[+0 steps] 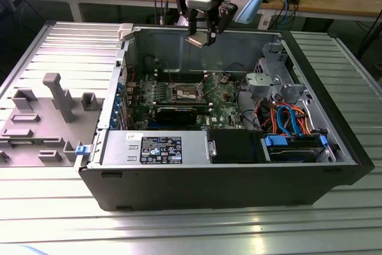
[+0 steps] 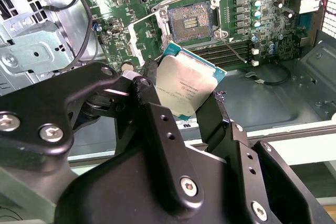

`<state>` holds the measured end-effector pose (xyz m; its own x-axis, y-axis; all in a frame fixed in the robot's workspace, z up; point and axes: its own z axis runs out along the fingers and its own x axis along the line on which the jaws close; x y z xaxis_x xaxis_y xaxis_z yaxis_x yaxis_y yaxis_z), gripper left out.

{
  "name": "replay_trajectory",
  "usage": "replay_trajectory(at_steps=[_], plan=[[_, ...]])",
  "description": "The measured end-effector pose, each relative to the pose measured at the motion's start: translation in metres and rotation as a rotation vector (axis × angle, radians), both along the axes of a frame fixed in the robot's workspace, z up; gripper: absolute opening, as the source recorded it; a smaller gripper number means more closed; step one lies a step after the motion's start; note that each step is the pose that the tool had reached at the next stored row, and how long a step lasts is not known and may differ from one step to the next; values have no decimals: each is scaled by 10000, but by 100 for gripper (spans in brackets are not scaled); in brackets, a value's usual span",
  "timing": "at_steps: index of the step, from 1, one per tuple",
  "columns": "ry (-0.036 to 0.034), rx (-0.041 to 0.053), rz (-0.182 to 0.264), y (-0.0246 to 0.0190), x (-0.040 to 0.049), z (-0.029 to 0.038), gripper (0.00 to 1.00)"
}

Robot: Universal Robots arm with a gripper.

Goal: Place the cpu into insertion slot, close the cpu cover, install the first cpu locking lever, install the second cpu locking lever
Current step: 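Place the cpu into insertion slot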

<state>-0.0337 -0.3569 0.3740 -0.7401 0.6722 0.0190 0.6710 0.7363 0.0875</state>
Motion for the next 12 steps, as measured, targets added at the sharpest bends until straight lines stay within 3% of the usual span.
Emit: replay_trajectory(at_steps=[12], plan=[[1, 0, -88, 0, 0, 0, 54]])
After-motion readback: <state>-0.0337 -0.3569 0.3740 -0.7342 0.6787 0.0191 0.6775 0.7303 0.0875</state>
